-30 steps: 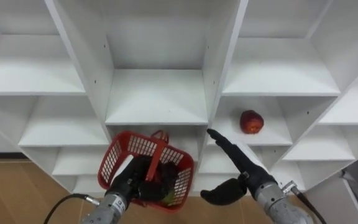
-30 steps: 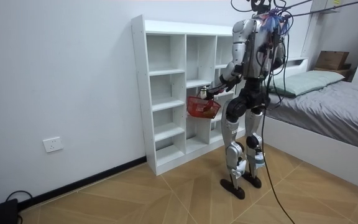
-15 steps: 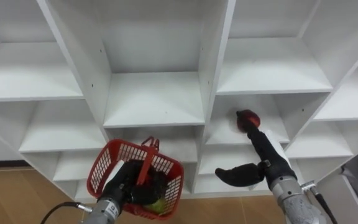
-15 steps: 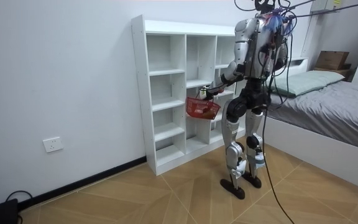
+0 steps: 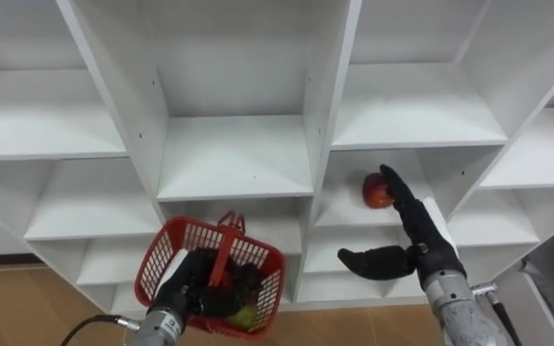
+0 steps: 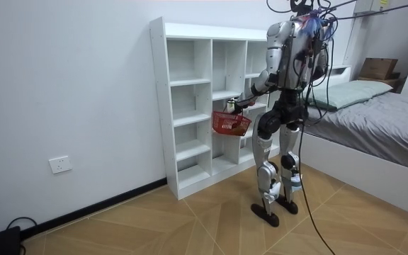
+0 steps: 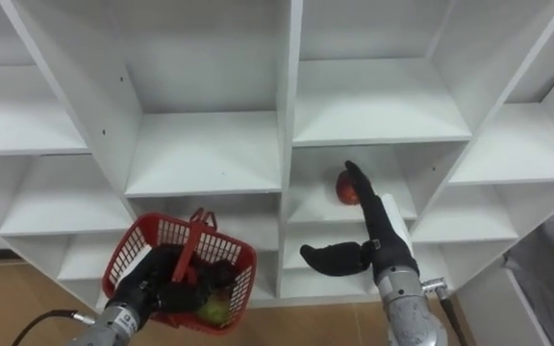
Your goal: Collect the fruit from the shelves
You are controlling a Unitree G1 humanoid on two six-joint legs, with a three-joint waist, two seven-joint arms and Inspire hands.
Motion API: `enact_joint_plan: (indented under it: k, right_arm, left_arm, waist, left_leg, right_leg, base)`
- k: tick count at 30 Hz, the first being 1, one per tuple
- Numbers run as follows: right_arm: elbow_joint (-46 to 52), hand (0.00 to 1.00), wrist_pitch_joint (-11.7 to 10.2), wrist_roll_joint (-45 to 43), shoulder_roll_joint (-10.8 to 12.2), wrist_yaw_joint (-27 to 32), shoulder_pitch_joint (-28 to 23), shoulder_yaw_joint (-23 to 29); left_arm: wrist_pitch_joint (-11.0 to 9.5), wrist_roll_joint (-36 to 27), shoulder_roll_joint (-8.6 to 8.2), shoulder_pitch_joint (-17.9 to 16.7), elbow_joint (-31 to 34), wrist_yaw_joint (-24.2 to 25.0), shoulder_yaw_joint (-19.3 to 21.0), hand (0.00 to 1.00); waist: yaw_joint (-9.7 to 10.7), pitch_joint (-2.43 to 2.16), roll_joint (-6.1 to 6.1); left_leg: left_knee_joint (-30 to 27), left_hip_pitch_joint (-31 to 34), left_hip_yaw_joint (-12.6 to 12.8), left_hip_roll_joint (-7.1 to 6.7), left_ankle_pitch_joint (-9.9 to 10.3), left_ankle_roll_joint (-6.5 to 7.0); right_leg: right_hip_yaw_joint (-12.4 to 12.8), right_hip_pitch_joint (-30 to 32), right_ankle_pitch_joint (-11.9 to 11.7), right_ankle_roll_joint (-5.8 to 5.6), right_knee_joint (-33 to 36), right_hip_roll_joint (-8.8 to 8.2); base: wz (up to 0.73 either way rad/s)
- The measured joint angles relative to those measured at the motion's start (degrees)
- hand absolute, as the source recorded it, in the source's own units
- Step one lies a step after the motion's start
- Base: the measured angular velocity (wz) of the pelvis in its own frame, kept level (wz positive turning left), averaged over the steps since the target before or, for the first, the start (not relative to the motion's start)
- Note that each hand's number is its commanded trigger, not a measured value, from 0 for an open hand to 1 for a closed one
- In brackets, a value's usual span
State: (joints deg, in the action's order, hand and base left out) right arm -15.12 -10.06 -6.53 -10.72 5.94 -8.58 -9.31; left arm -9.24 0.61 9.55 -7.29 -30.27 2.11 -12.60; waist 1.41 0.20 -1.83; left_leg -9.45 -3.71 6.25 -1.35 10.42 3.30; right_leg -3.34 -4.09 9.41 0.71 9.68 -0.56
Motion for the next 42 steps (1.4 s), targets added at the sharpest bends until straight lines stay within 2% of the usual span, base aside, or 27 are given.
enact_joint_plan:
  k: [7,13,25,33,42]
  right_arm:
    - [-1.2,0.00,0.0,3.4,-0.1,1.5,0.0,0.1]
    - [-4.9,0.00,-0.5,4.6,-0.1,2.1,0.5,0.6]
    - [-5.5,0.00,-0.8,6.3,-0.2,5.5,0.5,1.7]
    - [-6.7,0.00,-2.2,6.5,-0.2,8.0,0.6,1.7]
    - [-8.7,0.00,-2.6,8.8,-0.8,8.7,1.2,1.9]
  left_arm:
    - [0.0,0.0,0.09,-0.1,0.0,-1.5,0.1,1.00]
    - [0.0,0.2,0.33,-0.2,0.0,-1.5,0.1,1.00]
    - [-0.1,0.2,0.58,-0.4,0.4,-2.0,1.2,1.00]
    - [-0.4,0.2,0.63,-0.4,1.0,-3.0,1.3,1.00]
    - [-0.4,1.3,0.85,-3.1,4.0,-1.3,1.7,1.00]
  waist:
    - [0.1,0.31,-0.41]
    - [-0.1,0.31,-0.47]
    - [-0.2,0.34,-0.45]
    - [-0.3,0.40,-0.29]
    - [-0.4,0.38,-0.28]
  left_leg:
    - [0.0,0.1,0.0,0.02,0.0,0.01]
    - [0.0,0.2,-0.1,0.03,0.0,0.01]
    - [-0.1,-0.4,-0.5,0.05,0.0,0.00]
    - [-0.4,0.0,-0.7,0.01,0.0,0.00]
    - [-0.5,0.2,-1.5,-0.06,0.0,-0.01]
  right_leg:
    - [-0.4,0.1,0.0,0.00,0.1,0.02]
    - [-1.3,0.0,0.0,-0.01,0.0,-0.16]
    - [-1.8,-1.0,0.0,-0.02,-0.1,-0.17]
    - [-2.2,-1.0,0.0,-0.01,-0.1,-0.26]
    - [-3.1,-0.8,0.0,-0.02,0.0,-0.35]
  base:
    - [0.00]
    - [0.03]
    - [0.01]
    - [0.01]
    - [0.02]
